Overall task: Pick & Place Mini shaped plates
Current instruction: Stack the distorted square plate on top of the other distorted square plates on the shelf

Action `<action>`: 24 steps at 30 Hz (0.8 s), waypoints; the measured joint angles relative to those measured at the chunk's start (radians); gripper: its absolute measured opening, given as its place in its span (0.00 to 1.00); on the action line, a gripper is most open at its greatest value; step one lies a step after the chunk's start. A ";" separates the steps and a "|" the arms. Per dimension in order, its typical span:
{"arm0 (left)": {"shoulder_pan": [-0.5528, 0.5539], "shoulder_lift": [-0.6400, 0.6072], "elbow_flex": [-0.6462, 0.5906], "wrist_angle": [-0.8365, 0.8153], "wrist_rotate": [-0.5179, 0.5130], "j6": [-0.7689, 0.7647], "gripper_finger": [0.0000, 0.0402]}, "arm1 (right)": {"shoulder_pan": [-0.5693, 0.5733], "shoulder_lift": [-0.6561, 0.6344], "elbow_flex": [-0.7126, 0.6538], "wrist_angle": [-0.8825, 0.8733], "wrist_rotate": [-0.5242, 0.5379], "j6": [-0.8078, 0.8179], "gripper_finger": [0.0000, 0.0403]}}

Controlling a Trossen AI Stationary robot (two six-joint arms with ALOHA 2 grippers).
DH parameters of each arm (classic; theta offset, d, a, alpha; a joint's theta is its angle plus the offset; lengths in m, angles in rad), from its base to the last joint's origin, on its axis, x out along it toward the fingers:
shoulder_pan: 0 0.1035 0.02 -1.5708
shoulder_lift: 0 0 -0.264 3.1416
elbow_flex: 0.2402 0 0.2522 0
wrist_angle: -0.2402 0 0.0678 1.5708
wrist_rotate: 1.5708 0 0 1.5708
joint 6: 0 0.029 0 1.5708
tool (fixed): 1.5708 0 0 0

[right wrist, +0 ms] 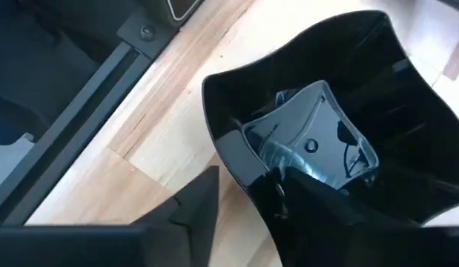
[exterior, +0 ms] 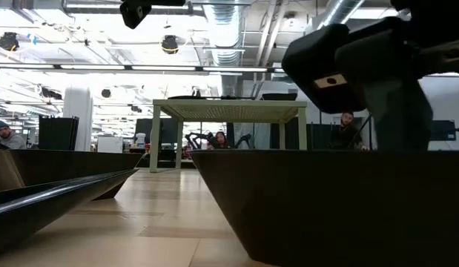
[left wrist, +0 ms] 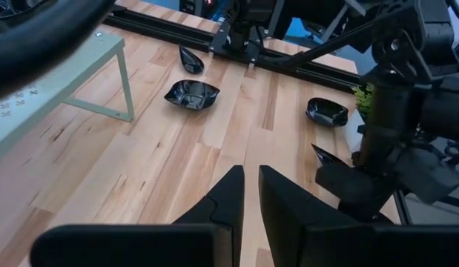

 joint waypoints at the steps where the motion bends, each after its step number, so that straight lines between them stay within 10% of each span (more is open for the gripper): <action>1: 0.000 0.000 0.000 0.000 0.000 0.000 0.11 | -0.003 -0.003 0.000 0.001 -0.001 0.000 0.31; 10: 0.000 0.000 0.000 0.000 0.000 0.000 0.11 | -0.036 -0.012 0.000 0.000 -0.065 -0.010 0.03; 20: 0.000 0.000 0.000 0.000 0.000 0.000 0.11 | -0.072 -0.211 0.000 -0.148 -0.071 -0.037 0.01; 24: 0.000 0.000 0.000 0.000 0.000 0.005 0.11 | -0.080 -0.380 0.000 -0.276 0.111 -0.094 0.01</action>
